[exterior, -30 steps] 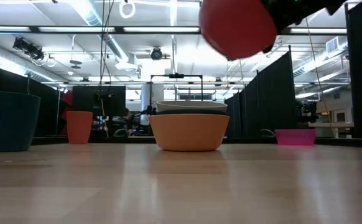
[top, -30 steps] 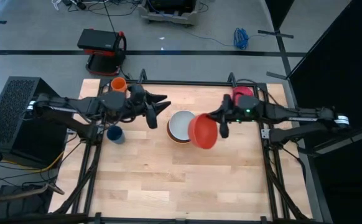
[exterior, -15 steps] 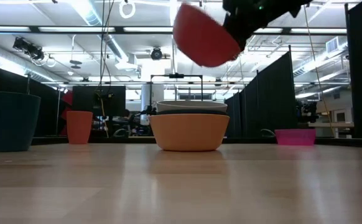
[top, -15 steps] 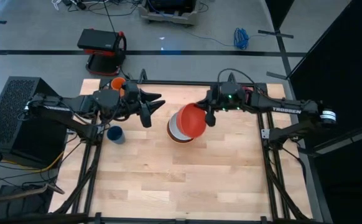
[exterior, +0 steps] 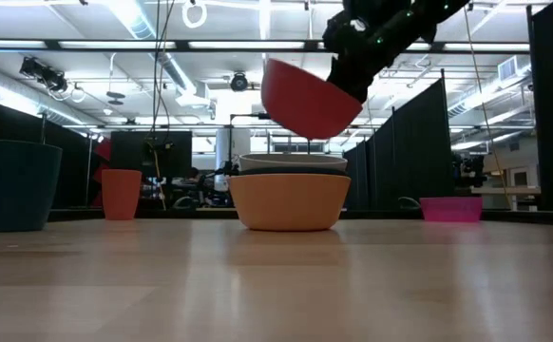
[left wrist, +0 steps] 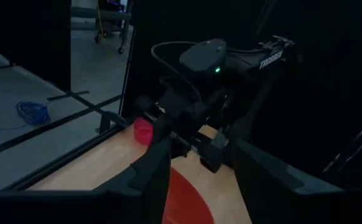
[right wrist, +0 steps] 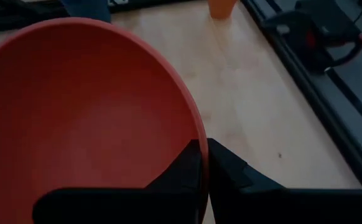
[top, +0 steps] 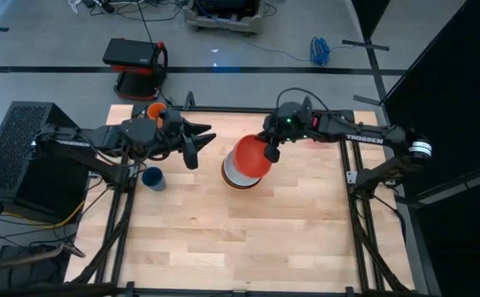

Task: Nest bowls inside each other
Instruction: Stack the orange bowl into the white bowl

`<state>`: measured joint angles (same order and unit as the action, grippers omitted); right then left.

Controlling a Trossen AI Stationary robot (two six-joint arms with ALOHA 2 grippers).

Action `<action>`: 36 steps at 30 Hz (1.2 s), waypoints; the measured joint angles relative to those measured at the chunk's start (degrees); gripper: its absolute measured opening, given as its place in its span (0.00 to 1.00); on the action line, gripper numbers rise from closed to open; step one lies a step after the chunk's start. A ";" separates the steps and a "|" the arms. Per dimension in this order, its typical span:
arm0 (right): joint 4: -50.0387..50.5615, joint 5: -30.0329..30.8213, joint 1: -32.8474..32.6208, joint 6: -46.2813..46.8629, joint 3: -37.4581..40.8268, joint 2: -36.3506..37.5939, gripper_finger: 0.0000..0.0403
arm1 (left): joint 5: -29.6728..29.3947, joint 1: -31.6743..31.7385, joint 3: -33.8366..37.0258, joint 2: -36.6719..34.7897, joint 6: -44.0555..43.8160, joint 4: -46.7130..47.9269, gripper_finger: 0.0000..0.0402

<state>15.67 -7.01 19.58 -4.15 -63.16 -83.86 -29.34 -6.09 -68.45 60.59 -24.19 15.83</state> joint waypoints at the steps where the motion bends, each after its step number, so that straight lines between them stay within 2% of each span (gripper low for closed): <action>1: -0.20 -0.09 0.01 0.07 0.00 -0.59 0.00 | 0.00 0.00 0.00 0.00 0.00 0.04 0.39; 13: -2.56 -1.02 0.10 0.66 -0.06 -7.22 0.00 | 0.01 -0.01 0.00 -0.01 -0.08 0.47 0.39; 36: -0.52 -0.75 1.85 -1.81 -0.06 -7.86 0.00 | 0.03 -0.01 0.00 0.00 -0.25 0.46 0.39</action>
<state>15.15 -7.76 21.43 -5.95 -63.22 -91.72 -29.31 -6.11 -68.45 60.59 -24.44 16.29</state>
